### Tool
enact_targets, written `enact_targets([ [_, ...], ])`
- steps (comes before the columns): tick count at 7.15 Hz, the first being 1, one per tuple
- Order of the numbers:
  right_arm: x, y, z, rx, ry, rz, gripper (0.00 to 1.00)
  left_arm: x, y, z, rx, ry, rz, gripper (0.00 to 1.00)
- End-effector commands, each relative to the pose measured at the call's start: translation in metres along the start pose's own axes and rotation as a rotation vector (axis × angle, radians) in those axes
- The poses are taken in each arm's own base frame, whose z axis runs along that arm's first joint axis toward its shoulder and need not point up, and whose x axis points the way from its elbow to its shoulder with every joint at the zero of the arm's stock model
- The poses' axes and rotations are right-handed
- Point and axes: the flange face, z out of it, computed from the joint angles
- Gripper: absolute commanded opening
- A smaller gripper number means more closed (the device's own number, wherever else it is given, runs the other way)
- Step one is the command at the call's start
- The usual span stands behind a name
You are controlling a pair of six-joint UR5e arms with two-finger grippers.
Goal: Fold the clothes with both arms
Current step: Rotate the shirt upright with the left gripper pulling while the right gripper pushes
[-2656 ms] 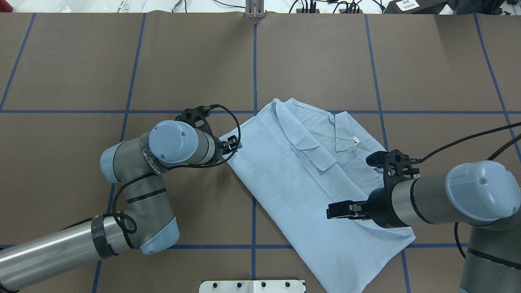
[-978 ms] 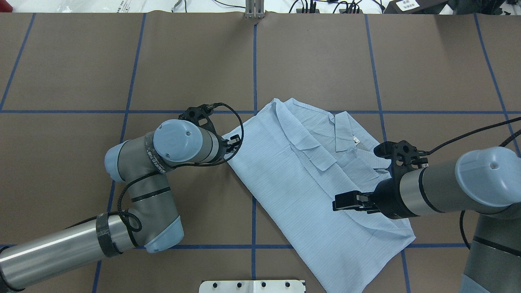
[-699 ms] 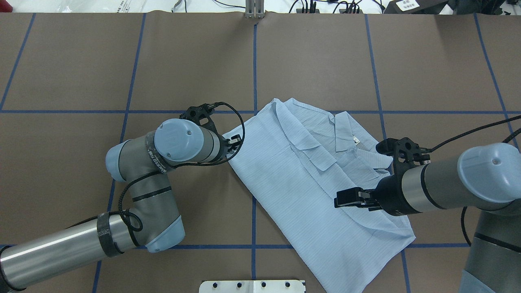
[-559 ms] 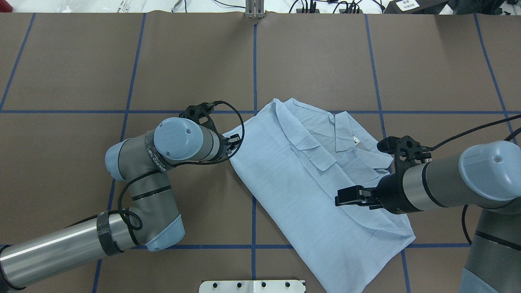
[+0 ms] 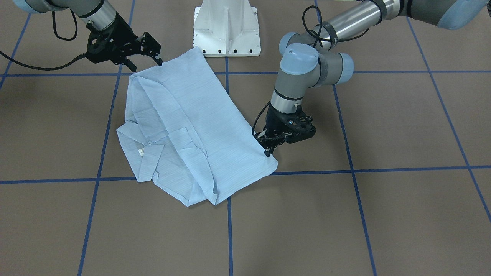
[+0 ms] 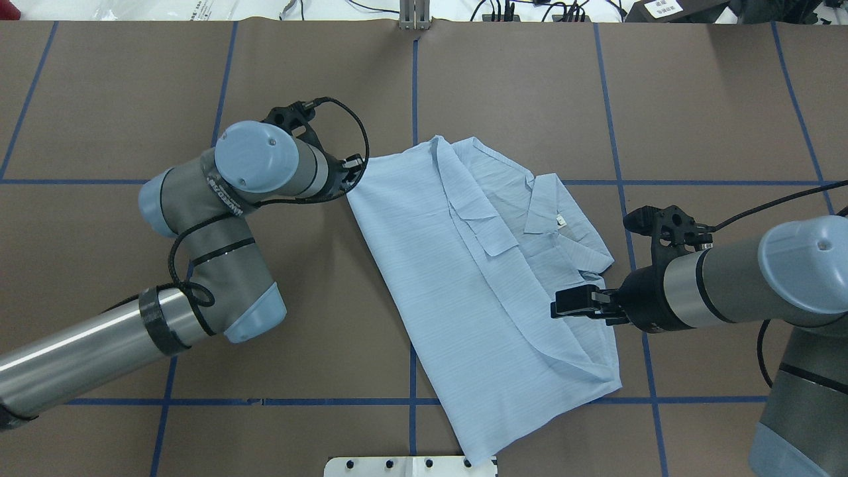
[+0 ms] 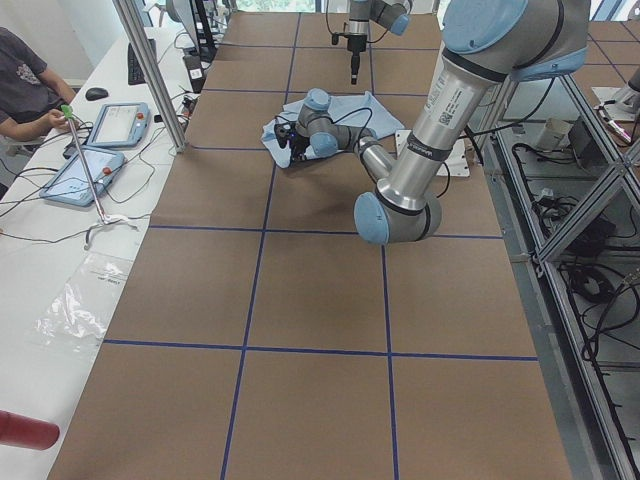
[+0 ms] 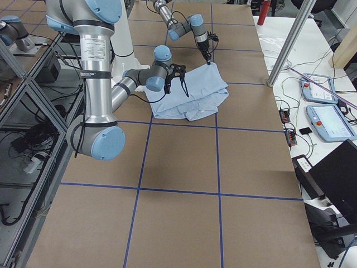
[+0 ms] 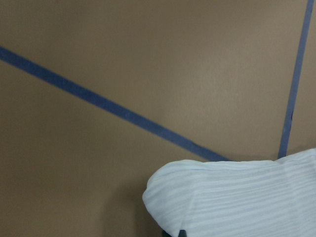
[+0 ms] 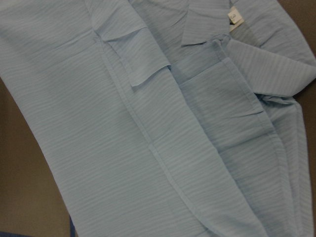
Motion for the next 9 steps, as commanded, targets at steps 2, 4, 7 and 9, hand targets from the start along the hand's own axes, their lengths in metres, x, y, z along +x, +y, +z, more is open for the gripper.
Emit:
enact_targets([
  [2, 0.006, -0.021, -0.008, 0.05, 0.005, 0.023, 1.0, 0.045, -0.077, 0.047, 0.088, 0.09, 0.023, 0.0],
  [4, -0.002, -0.025, -0.01, 0.06, -0.01, 0.018, 1.0, 0.038, -0.104, 0.081, 0.201, 0.134, 0.032, 0.0],
  [7, 0.002, -0.027, -0.001, 0.071, 0.009, 0.023, 1.0, 0.035, -0.112, 0.081, 0.219, 0.131, 0.047, 0.89],
  [9, -0.01, -0.039, 0.015, 0.077, 0.01, 0.021, 1.0, 0.038, -0.123, 0.072, 0.234, 0.14, 0.09, 1.0],
])
